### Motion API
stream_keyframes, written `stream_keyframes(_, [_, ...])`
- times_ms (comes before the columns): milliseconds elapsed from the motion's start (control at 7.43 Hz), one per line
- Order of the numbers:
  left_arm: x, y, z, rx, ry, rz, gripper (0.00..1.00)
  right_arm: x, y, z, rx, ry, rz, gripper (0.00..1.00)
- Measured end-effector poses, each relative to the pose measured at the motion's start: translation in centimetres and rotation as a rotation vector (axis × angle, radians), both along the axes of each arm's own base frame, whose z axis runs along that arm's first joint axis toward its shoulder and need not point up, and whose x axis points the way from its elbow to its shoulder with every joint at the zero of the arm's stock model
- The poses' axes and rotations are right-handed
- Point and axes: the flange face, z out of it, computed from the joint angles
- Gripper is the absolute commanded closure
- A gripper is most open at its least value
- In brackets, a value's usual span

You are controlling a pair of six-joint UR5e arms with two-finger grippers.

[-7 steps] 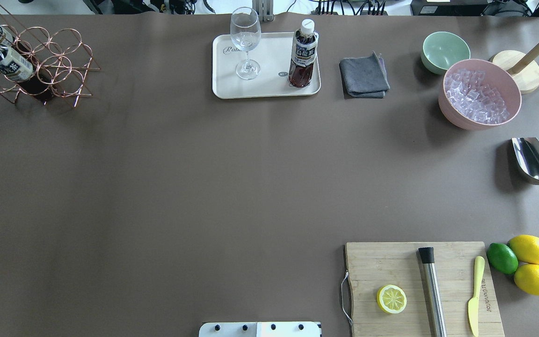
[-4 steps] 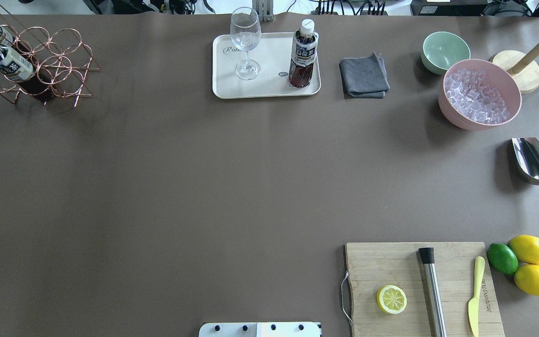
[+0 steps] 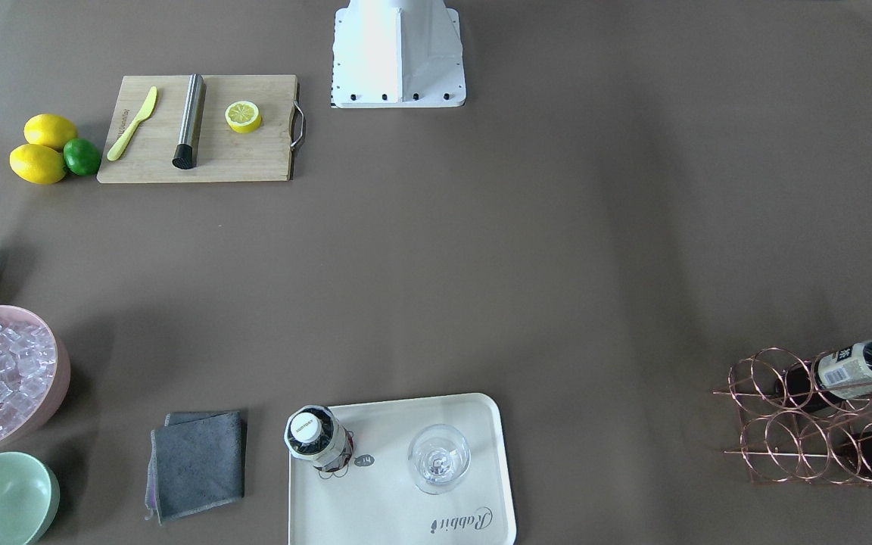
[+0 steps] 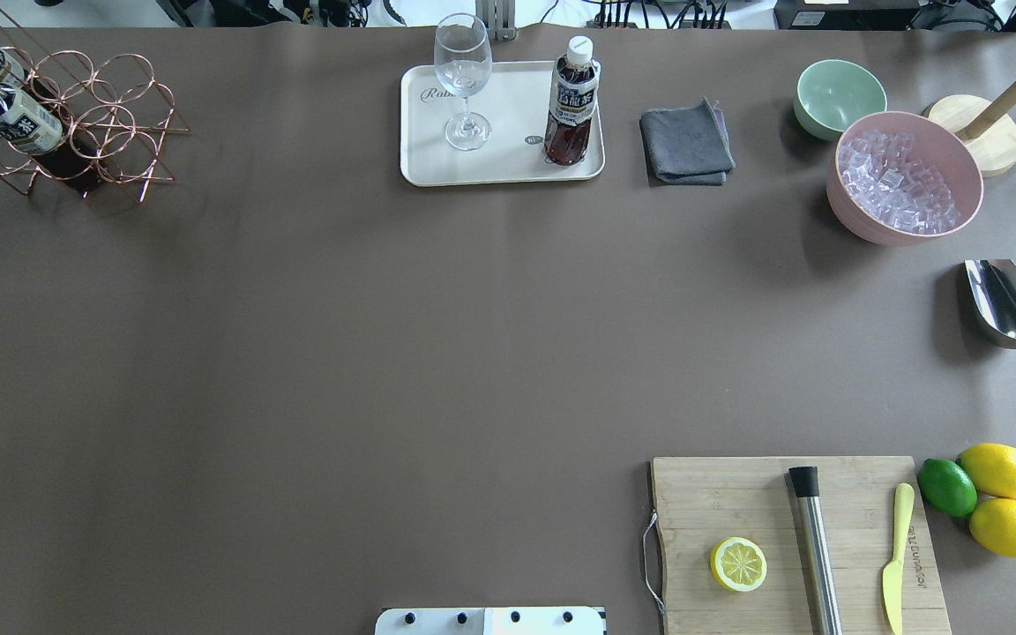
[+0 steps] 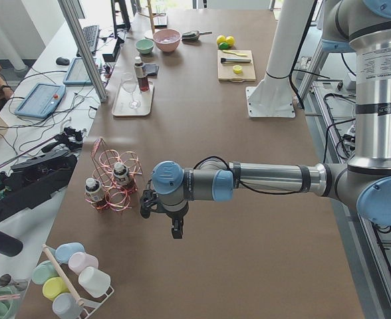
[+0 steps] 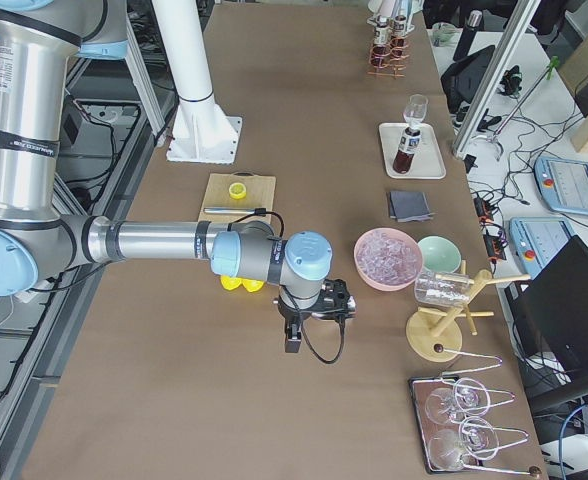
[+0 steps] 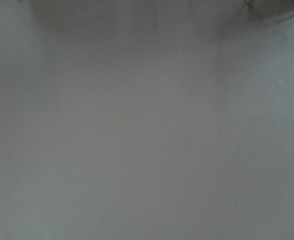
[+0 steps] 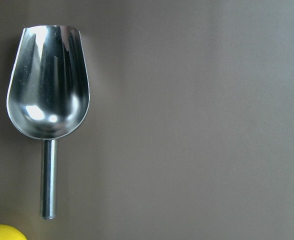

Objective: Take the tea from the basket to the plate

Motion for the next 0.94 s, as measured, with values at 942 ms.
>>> stream_keyframes(942, [0.01, -0.03, -0.01, 0.001, -0.002, 0.002, 0.03, 0.27, 0.03, 0.37, 0.002, 0.010, -0.003, 0.00])
